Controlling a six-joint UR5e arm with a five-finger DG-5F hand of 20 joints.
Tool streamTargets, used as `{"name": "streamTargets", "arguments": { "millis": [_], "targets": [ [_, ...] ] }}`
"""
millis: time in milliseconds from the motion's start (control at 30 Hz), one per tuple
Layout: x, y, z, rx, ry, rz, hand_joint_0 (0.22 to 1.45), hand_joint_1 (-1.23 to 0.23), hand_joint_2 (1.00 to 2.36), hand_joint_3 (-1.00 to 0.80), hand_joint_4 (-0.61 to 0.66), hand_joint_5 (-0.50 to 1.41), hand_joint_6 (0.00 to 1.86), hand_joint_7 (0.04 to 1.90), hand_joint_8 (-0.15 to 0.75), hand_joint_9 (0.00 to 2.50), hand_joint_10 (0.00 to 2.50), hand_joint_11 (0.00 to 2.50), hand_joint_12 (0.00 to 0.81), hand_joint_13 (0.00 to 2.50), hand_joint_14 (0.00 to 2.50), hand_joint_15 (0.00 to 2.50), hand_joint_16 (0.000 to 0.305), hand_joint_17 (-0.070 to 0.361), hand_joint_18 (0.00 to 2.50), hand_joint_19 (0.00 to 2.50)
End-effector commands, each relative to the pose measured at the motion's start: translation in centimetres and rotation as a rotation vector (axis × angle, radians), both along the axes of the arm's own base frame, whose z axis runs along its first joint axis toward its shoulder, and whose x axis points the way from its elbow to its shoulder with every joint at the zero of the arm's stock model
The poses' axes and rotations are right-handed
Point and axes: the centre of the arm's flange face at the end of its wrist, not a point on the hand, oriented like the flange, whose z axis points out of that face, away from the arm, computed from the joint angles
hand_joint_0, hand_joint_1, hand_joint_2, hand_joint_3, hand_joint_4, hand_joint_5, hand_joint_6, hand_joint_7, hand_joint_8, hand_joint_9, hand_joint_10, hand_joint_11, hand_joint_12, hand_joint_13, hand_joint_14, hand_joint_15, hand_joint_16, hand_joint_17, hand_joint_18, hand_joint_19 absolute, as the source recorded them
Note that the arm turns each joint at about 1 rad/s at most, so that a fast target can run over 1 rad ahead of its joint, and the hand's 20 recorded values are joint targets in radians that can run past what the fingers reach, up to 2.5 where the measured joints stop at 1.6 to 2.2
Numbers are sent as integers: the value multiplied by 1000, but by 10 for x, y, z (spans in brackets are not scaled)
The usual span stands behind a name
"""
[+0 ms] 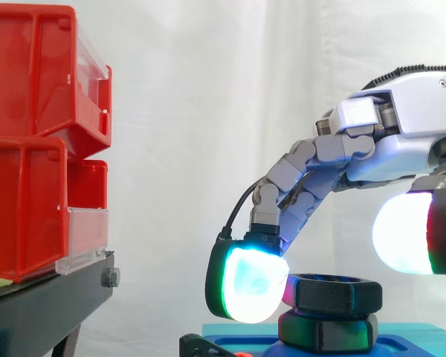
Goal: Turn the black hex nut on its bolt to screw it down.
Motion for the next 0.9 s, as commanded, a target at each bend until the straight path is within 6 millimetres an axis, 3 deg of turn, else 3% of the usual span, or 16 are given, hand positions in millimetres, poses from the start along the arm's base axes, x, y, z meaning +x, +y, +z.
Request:
{"name": "streamTargets", "arguments": {
  "millis": [0,867],
  "targets": [
    [-1,-7,0,2,-1,3,429,-419,1000,-500,315,-205,846,613,361,710,11,541,384,728,7,246,47,106,579,224],
    [-10,-42,0,-4,-6,27,430,-422,1000,-500,313,-205,840,607,360,713,9,546,384,740,7,248,47,106,595,248]
  ]
}}
